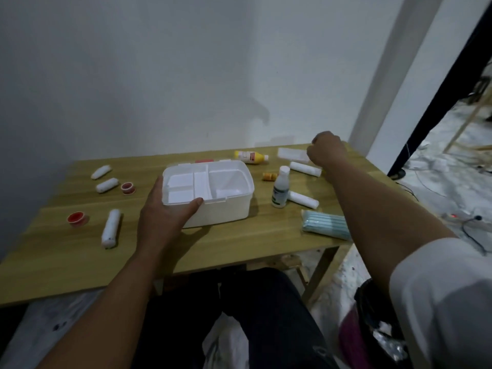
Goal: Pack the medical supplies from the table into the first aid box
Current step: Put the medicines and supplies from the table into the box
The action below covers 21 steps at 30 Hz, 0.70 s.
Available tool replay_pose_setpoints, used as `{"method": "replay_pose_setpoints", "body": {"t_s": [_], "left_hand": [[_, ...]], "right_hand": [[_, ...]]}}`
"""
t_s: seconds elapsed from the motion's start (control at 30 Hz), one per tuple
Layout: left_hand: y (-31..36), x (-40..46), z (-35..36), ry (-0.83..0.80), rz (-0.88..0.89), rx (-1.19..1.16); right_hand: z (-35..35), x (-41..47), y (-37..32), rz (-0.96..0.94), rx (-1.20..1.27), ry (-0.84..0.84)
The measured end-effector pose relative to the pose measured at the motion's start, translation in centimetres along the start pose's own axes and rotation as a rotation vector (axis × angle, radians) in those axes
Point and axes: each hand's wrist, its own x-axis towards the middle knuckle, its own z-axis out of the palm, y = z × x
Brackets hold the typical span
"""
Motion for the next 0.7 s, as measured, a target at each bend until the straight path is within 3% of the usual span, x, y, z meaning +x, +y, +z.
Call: {"method": "replay_pose_setpoints", "body": {"t_s": [0.2, 0.47, 0.7], "left_hand": [[0.1, 0.2, -0.1, 0.004, 0.020, 0.016], [0.6, 0.6, -1.1, -0.062, 0.033, 0.011], [0.4, 2.9, -1.9, -0.220, 0.003, -0.018]], "right_hand": [[1.4, 0.9, 8.8, 0.342, -0.252, -0.220], [-2.8, -0.4, 7.5, 0.162, -0.228, -0.079], [-8.4, -0.6, -3.2, -0.183, -0.011, -0.163]]}}
